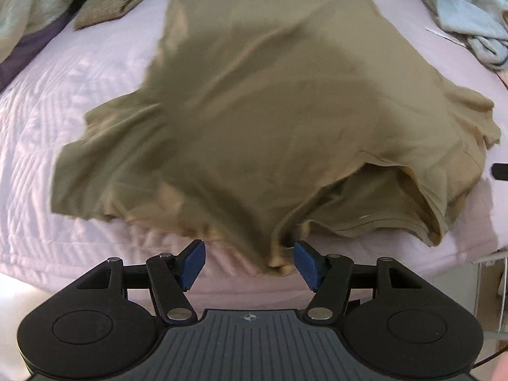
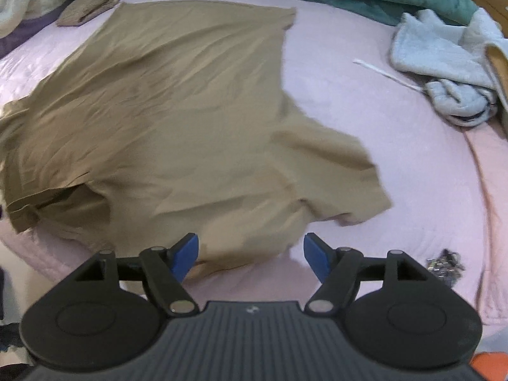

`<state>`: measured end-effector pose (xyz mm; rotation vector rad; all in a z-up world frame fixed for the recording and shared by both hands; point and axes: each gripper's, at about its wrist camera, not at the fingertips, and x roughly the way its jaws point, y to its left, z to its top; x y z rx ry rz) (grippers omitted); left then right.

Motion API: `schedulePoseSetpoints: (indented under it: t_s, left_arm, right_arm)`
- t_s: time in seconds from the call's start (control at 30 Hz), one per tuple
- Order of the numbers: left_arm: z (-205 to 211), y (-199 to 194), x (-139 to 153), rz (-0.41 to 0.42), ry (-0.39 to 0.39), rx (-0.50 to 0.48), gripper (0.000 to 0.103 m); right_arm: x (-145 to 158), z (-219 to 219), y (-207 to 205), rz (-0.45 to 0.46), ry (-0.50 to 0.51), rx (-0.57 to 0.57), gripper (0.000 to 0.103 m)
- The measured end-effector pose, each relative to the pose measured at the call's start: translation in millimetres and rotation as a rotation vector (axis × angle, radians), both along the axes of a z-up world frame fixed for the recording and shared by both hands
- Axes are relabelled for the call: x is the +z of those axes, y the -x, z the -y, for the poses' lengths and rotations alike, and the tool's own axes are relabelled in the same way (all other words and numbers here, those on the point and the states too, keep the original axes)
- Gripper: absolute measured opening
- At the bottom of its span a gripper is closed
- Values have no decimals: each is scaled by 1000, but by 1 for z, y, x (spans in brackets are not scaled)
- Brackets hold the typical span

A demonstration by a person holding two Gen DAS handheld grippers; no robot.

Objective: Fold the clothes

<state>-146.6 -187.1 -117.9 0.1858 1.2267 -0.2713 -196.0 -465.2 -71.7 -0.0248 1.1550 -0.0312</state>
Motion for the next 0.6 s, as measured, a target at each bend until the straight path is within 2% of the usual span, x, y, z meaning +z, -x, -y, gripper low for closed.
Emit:
schedulePoseSetpoints:
  t_s: [0.23,0.37,0.43,0.47,0.53,0.6]
  left_arm:
    - [29,5,-32,16,-31,-82,64]
    - [33,9,-48,31,-75,-148,64]
    - [34,9,-53,18,-90,-175,63]
    - [34,9,-54,14,-93,-187,63]
    - [33,8,-53,13,-70,-198,58]
    - [32,8,-53,17,-57,-195,45]
  right_arm:
    - [-33,-66,16,9,-47,171,74]
    - [-57,-77,16,-17,-74,226,73]
    - [-69,-76,15,-49,-115,246,57]
    - [-72,-75,14,-72,-123,249,31]
    - [-75,-74,11,-98,-122,256,27]
    - [-76,-72,11,-101,-135,263,20]
